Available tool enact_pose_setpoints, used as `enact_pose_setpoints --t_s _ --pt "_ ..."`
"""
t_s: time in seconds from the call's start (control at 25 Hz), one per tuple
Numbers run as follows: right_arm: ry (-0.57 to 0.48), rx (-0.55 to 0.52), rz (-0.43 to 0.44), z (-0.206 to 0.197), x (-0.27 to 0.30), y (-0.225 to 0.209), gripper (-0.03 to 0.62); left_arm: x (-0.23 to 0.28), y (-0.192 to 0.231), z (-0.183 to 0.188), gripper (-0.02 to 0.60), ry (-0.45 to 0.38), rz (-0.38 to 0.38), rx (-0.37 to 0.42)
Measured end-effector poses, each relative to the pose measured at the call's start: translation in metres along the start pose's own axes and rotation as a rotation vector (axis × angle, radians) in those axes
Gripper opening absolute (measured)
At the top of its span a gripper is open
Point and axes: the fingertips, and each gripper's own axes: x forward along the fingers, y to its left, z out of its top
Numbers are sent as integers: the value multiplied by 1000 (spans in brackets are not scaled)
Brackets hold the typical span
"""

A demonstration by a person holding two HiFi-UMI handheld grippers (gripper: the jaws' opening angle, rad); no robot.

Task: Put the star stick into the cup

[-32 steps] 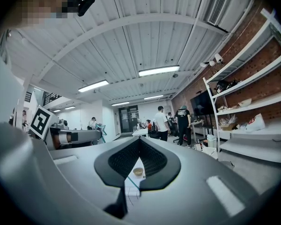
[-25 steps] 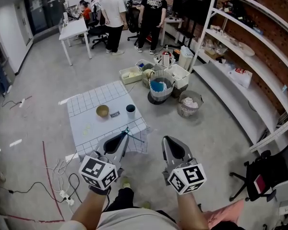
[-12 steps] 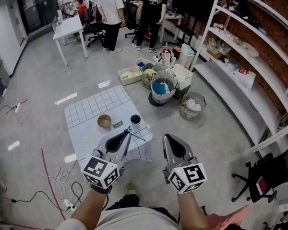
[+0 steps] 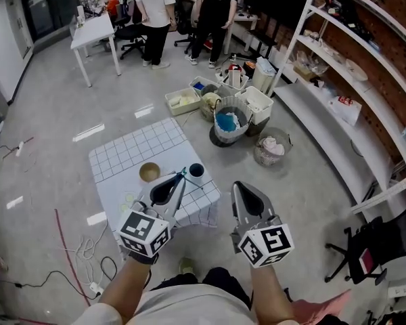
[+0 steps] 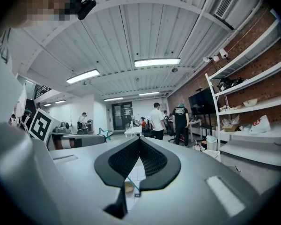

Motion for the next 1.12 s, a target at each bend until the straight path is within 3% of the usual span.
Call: enact_pose_setpoints --t_s 0.48,1.12 --pt "14 6 26 -7 47 -18 14 34 31 -17 21 30 30 -3" --pt "115 81 133 -46 147 -96 14 134 73 -71 21 134 118 -22"
